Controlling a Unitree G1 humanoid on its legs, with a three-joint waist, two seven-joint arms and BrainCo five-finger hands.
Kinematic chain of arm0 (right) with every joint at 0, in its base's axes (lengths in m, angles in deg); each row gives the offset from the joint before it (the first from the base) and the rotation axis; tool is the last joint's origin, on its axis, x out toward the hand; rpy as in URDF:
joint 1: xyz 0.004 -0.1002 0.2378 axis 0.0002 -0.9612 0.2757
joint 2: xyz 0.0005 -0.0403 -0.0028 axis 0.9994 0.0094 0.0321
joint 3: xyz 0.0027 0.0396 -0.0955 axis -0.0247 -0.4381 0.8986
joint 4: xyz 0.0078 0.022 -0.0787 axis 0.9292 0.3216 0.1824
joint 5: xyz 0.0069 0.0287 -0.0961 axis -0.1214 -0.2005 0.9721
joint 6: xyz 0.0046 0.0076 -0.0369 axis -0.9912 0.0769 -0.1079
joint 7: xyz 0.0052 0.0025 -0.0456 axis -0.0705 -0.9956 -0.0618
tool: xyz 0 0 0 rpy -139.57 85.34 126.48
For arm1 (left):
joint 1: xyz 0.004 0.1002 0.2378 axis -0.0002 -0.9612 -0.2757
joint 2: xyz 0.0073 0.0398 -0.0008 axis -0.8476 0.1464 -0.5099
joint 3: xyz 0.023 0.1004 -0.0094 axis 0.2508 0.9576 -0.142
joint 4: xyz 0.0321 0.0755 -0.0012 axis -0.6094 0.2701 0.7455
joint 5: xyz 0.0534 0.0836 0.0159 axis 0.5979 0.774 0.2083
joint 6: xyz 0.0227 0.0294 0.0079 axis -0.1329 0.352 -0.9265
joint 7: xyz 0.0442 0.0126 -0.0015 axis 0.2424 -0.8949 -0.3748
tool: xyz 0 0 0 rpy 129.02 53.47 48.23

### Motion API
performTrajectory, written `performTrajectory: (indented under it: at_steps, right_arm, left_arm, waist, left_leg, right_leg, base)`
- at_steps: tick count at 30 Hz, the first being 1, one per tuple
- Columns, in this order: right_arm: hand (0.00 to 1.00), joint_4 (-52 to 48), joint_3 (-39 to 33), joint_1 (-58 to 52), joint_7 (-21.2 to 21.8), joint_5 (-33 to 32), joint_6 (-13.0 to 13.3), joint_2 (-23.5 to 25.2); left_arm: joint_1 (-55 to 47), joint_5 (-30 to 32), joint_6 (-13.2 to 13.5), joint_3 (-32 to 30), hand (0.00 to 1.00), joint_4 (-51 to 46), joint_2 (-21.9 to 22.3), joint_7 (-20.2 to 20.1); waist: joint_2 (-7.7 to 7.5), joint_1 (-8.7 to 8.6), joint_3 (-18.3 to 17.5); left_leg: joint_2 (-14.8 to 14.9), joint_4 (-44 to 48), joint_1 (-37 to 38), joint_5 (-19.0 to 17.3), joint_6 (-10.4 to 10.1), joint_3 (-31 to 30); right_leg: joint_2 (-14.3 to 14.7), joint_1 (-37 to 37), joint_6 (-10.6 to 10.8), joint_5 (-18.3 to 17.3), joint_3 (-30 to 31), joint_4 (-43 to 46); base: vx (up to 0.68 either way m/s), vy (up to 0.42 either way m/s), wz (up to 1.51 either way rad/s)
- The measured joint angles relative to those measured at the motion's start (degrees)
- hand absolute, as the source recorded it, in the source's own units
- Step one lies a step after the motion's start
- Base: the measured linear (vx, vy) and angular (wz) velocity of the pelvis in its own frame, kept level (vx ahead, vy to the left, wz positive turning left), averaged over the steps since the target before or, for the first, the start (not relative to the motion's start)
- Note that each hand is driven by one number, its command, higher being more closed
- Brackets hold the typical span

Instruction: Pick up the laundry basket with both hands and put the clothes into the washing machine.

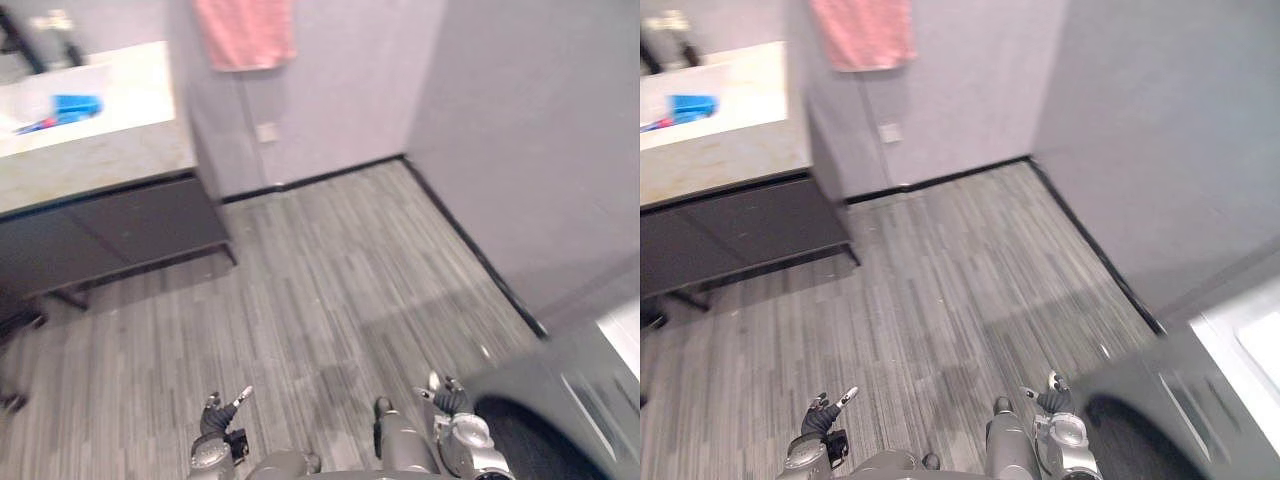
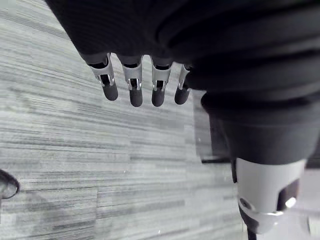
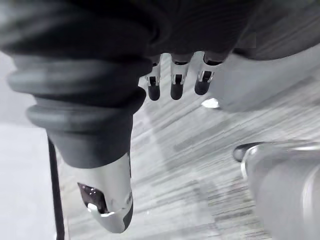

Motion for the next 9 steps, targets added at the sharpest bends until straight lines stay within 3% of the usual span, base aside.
performTrajectory:
  at_steps: [1, 2, 3, 4, 5, 7, 9]
  right_arm:
    - [0.00, -0.62, 0.52, 0.22, -0.01, -0.04, 0.14, 0.19]
    - [0.00, -0.67, 0.74, 0.24, -0.03, -0.14, 0.20, 0.77]
    - [0.00, -0.67, 0.64, 0.34, -0.07, -0.18, 0.19, 1.10]
    - [0.00, -0.70, 0.58, 0.33, -0.09, -0.58, 0.21, 1.01]
    - [0.00, -0.97, -0.12, 0.39, -0.09, -0.79, 0.25, 0.65]
    - [0.00, -0.86, -1.17, 0.42, -0.10, -1.12, 0.21, -0.33]
    - [0.00, 0.84, -2.24, 0.12, -0.05, -1.11, 0.02, -0.57]
  left_arm:
    - [-0.42, 0.00, -0.18, -0.43, 0.00, -0.03, 0.82, -0.03]
    - [-0.51, 0.01, -0.23, -0.01, 0.00, -0.14, 0.93, -0.27]
    - [-0.59, 0.02, -0.29, 0.25, 0.00, -0.47, 0.87, -0.33]
    - [-0.52, 0.17, -0.32, 0.92, 0.00, -1.17, 0.87, -0.44]
    - [-0.23, 0.69, -0.31, 1.73, 0.00, -1.74, 0.90, -0.51]
    - [0.91, 1.30, -0.32, 2.91, 0.00, -1.70, 0.97, -0.57]
    - [2.32, 3.66, -0.31, 3.33, 0.00, -1.37, -0.61, -1.57]
  waist:
    - [0.07, 0.23, 0.11]
    - [-0.50, 1.17, 0.41]
    - [-0.96, 1.28, 0.46]
    - [-1.52, 0.95, 0.02]
    - [-1.16, 0.71, -0.12]
    - [0.24, 0.62, -0.29]
    - [-0.02, 0.90, -0.24]
  left_leg:
    - [3.85, 5.95, -1.76, 2.20, -2.35, 6.62]
    - [8.07, 9.67, -2.47, 2.06, -1.97, 13.57]
    - [9.83, 10.07, -2.76, 1.69, -1.65, 16.38]
    - [12.15, 7.63, -2.94, 2.00, -1.34, 20.71]
    - [13.36, 1.78, -2.90, 2.64, -1.49, 23.41]
    - [13.28, -7.25, -2.74, 8.07, -0.33, 24.30]
    - [10.36, -17.77, 0.84, 9.25, 1.06, 23.71]
  right_leg:
    - [0.99, 4.01, -1.26, -0.29, -2.63, -2.55]
    - [1.81, 7.85, -2.40, -0.43, -4.15, -4.65]
    - [1.90, 9.31, -2.61, -0.56, -5.04, -5.52]
    - [1.77, 11.01, -2.75, -0.59, -7.28, -7.25]
    - [1.80, 12.01, -2.77, -0.58, -9.29, -8.63]
    - [2.25, 12.08, -2.65, -0.65, -10.80, -9.48]
    - [1.75, 11.89, -2.06, -0.36, -10.94, -10.91]
  base:
    - [0.29, -0.267, 0.70]
    - [0.28, -0.253, 0.65]
    - [0.20, -0.218, 0.64]
    - [0.15, -0.175, 0.75]
    - [0.13, -0.144, 0.83]
    - [0.07, -0.020, 0.56]
    - [0.04, 0.063, 0.32]
